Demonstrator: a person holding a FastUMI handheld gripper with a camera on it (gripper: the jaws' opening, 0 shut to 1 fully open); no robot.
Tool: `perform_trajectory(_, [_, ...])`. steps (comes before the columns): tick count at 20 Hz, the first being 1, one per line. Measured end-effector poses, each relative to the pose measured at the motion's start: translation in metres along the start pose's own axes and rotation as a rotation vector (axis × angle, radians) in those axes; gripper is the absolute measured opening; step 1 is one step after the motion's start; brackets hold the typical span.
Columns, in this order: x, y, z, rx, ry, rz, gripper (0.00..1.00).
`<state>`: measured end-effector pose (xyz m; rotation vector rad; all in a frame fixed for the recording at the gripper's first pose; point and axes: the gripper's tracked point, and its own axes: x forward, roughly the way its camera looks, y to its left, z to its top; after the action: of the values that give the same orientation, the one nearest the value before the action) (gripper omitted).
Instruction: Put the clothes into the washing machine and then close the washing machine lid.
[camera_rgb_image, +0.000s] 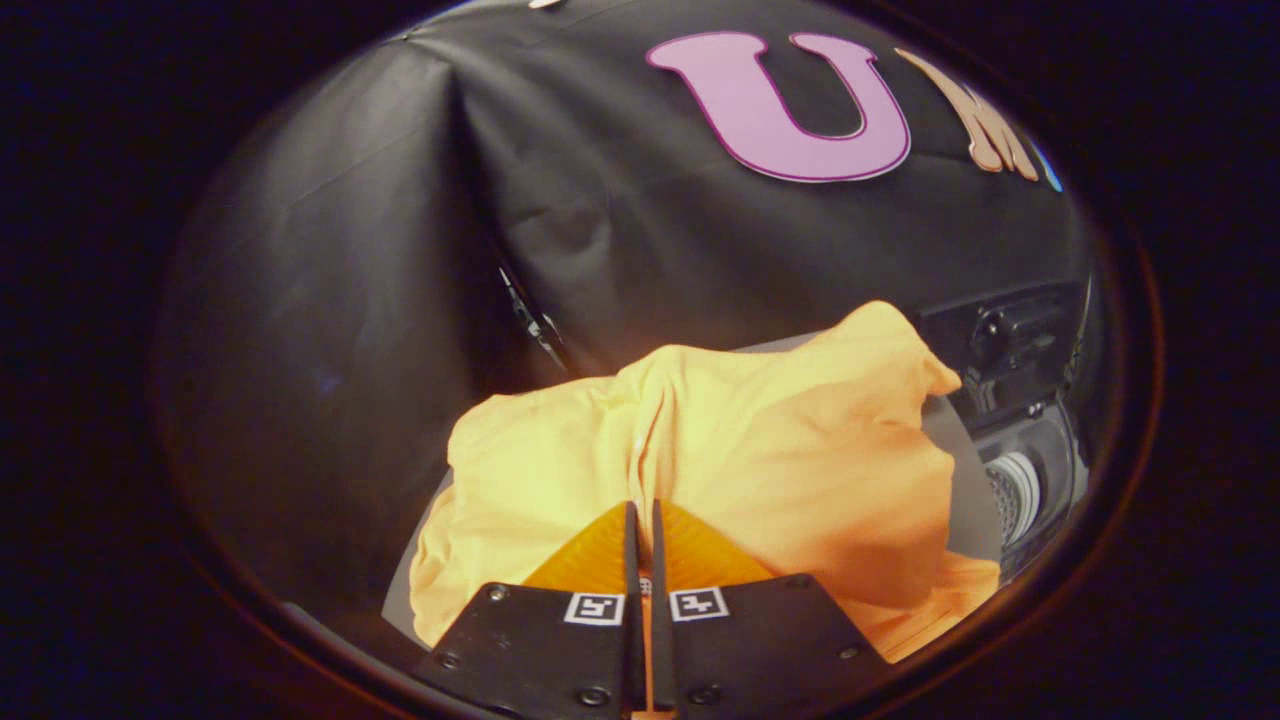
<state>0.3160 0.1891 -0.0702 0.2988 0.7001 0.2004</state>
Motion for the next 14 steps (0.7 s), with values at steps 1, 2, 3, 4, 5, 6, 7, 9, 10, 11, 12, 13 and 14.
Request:
perform_trajectory(1, [0.001,0.001,0.003,-0.032,-0.013,0.009,0.02])
perform_trajectory(2, [0.0,0.001,0.007,-0.044,-0.047,0.009,0.01])
perform_trajectory(3, [0.0,0.005,0.012,-0.054,-0.07,0.018,0.01])
perform_trajectory(4, [-0.002,0.003,0.016,-0.054,-0.093,0.022,0.01])
perform_trajectory(5, [-0.002,0.004,0.019,-0.059,-0.111,0.029,0.01])
perform_trajectory(6, [-0.003,0.003,0.024,-0.073,-0.134,0.029,0.01])
perform_trajectory(7, [-0.01,0.001,0.033,-0.096,-0.153,0.02,0.01])
perform_trajectory(9, [-0.041,0.005,0.052,-0.117,-0.198,0.011,0.01])
perform_trajectory(10, [-0.053,0.007,0.06,-0.116,-0.216,0.014,0.0])
perform_trajectory(11, [-0.061,0.007,0.067,-0.111,-0.234,0.016,0.01])
perform_trajectory(12, [-0.07,0.005,0.074,-0.104,-0.25,0.016,0.01])
perform_trajectory(13, [-0.08,0.003,0.082,-0.102,-0.266,0.015,0.01])
perform_trajectory(14, [-0.09,0.001,0.091,-0.105,-0.283,0.011,0.01])
